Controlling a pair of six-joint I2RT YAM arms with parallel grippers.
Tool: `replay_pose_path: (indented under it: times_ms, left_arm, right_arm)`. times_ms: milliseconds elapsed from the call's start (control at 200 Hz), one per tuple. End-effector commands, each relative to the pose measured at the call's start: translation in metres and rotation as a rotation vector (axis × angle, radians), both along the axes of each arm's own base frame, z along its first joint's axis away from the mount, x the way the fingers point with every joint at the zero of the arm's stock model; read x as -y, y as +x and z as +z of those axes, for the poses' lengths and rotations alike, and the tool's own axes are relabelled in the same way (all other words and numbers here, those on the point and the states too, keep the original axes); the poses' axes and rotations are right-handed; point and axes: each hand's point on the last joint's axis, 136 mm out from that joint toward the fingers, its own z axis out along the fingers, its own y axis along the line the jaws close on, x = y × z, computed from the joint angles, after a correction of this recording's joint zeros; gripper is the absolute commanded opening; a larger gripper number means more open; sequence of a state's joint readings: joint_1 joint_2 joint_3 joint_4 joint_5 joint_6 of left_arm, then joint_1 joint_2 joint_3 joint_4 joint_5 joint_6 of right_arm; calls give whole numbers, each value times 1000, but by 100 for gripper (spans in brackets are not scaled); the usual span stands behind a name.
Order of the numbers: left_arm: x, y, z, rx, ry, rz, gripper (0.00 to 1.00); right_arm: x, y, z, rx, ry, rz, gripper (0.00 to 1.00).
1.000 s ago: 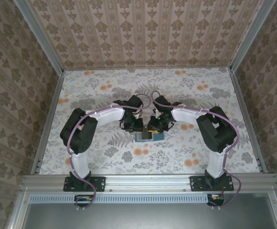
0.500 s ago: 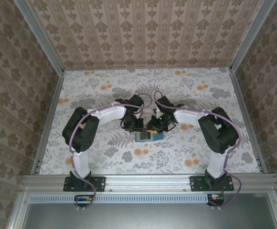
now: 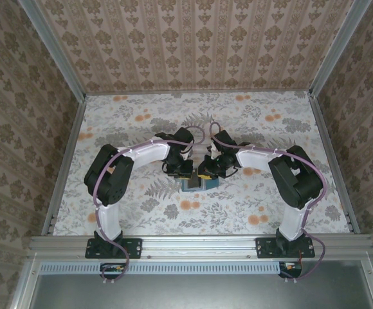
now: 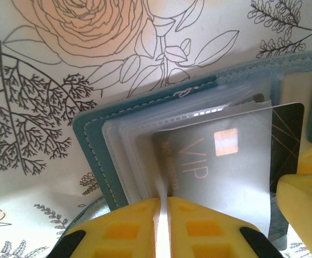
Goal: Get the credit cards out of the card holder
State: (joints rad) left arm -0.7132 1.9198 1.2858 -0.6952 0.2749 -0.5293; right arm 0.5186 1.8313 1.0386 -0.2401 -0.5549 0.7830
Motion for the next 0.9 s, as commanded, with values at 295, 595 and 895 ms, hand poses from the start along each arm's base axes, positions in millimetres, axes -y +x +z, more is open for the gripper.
replay_pose_path:
  times_ms: [295, 595, 895]
  left_arm:
    - [-22, -11, -17, -38, 118, -11, 15]
    - [-22, -10, -16, -31, 117, -9, 15]
    - [-20, -9, -13, -20, 102, -1, 15]
  right_arm:
    - [16, -2, 9, 41, -42, 13, 6]
    - [52, -8, 5, 58, -222, 35, 5]
    - [71, -11, 6, 70, -326, 47, 4]
